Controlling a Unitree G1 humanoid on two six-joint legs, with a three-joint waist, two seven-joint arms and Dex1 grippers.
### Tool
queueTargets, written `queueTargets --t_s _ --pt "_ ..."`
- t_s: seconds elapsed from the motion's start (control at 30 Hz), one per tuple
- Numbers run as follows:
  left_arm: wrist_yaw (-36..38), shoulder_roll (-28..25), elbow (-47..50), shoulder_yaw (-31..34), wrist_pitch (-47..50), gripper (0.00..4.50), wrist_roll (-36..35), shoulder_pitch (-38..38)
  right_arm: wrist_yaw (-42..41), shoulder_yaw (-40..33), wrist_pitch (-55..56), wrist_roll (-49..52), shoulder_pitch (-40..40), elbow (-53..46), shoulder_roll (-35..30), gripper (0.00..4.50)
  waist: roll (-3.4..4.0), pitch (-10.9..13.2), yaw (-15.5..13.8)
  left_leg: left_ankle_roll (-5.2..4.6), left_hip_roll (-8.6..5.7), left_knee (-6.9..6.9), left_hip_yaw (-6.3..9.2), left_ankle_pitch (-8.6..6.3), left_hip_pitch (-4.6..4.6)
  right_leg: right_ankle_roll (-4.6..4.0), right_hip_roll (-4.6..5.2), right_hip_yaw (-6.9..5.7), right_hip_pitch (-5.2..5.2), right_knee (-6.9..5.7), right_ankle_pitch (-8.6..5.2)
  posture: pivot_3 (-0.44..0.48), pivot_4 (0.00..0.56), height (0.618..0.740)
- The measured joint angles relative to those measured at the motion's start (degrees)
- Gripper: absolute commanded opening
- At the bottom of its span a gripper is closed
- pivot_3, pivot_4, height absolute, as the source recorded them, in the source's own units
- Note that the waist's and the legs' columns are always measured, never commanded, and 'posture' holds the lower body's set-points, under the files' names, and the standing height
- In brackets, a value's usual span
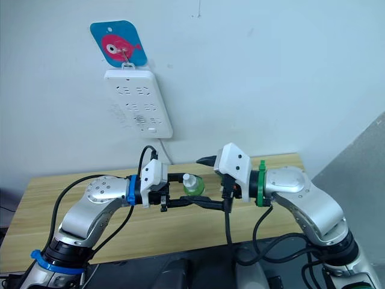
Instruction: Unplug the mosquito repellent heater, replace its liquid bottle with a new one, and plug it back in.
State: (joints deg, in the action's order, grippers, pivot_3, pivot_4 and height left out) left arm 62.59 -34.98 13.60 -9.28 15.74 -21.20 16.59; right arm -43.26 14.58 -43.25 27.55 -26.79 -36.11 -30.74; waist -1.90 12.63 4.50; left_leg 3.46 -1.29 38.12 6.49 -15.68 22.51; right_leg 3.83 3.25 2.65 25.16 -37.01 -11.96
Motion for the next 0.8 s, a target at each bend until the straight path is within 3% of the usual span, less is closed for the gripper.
queueTargets --t_s 0.13,0.43,0.63,0.8 --pt "-0.1 0.2 0.0 0.0 0.0 2.31 0.0 0.0 0.9 0.6 0.1 -0.5 -1.1 1.1 0.8 3.59 0.02 0.0 0.0 0.0 0.01 0.0 0.01 0.0 -0.01 0.0 -0.01 -0.01 0.01 -0.03 0.0 -0.093 0.166 0.74" --pt "-0.7 0.0 0.2 0.0 0.0 2.31 0.1 -0.7 -0.3 2.4 1.9 -1.1 -1.2 1.4 1.7 0.3 0.02 0.0 0.0 0.0 0.01 0.0 0.0 0.0 -0.01 0.0 -0.01 -0.01 0.01 -0.03 0.0 -0.087 0.166 0.74" --pt "-0.9 -0.1 0.4 0.0 0.3 2.31 0.1 -1.3 -1.4 2.2 2.7 -0.6 -1.6 1.4 1.9 0.25 0.02 0.0 0.0 0.0 0.02 0.0 0.01 0.0 -0.01 0.0 -0.01 -0.01 0.01 -0.03 0.0 -0.098 0.168 0.74" --pt "-1.8 -0.2 -0.4 0.0 1.9 2.31 0.3 -2.8 -0.8 -2.0 1.4 4.9 -5.3 1.5 5.4 0.25 0.03 -0.1 0.1 0.0 0.03 -0.01 0.01 0.0 -0.03 0.0 -0.01 -0.01 0.02 -0.04 0.0 -0.098 0.173 0.74"
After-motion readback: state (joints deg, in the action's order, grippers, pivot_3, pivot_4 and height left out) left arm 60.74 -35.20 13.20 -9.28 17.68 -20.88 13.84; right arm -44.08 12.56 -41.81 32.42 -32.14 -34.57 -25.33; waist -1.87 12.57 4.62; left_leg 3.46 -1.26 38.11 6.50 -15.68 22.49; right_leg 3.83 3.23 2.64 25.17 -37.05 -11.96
